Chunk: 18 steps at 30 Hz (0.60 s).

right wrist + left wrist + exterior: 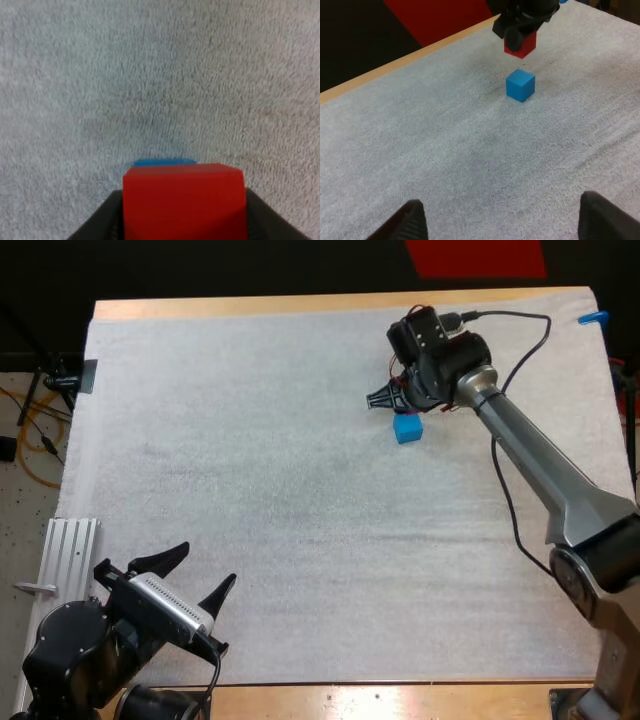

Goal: Stack red cube on blue cube

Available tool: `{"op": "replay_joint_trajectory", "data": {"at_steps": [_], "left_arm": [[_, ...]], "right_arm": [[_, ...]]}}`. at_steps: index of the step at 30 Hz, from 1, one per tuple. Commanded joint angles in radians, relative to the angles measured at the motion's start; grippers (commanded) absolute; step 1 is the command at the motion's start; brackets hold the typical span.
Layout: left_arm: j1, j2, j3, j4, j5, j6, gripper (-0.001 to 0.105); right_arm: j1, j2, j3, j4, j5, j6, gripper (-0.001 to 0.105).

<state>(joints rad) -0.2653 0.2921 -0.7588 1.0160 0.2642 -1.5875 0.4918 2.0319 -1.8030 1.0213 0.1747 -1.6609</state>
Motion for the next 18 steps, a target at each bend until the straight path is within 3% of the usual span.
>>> {"op": "replay_joint_trajectory", "data": {"at_steps": [1,18], "left_arm": [[-0.003,0.002,-0.006,-0.003,0.002,0.000,0.063],[-0.003,0.002,-0.006,-0.003,0.002,0.000,0.063]], "right_arm": [[0.001,0.005,0.007,0.002,-0.008,0.005,0.000],[0.001,0.036,0.067,-0.094,-0.031,-0.046,0.000]]}}
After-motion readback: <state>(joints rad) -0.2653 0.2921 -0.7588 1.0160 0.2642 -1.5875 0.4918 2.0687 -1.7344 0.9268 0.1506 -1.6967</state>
